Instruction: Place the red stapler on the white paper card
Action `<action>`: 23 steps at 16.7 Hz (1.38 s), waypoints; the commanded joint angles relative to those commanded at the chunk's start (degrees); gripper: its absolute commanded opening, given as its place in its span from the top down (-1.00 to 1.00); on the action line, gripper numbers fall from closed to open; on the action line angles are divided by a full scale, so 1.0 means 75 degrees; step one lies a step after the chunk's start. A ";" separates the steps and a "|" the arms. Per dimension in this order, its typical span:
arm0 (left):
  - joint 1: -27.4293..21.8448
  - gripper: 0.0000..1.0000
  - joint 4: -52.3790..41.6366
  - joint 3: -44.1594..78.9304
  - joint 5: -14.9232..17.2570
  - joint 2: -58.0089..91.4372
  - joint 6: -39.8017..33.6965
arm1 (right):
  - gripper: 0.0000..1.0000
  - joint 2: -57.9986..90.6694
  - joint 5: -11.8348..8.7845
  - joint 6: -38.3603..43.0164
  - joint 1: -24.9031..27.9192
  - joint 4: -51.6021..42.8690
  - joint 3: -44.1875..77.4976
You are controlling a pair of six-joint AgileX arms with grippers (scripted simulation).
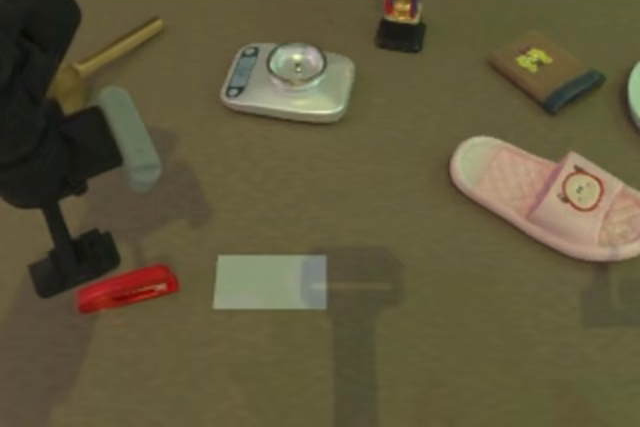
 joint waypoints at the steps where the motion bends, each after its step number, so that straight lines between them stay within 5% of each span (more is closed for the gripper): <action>1: -0.0057 -1.00 -0.0233 0.0290 0.0001 0.0394 0.0223 | -1.00 0.0000 0.0000 0.0000 0.0000 0.0000 0.0000; 12: -0.0169 -1.00 -0.0638 0.0883 0.0005 0.1323 0.0757 | -1.00 0.0000 0.0000 0.0000 0.0000 0.0000 0.0000; 23: -0.0172 -1.00 0.2216 -0.0727 0.0011 0.2559 0.0800 | -1.00 0.0000 0.0000 0.0000 0.0000 0.0000 0.0000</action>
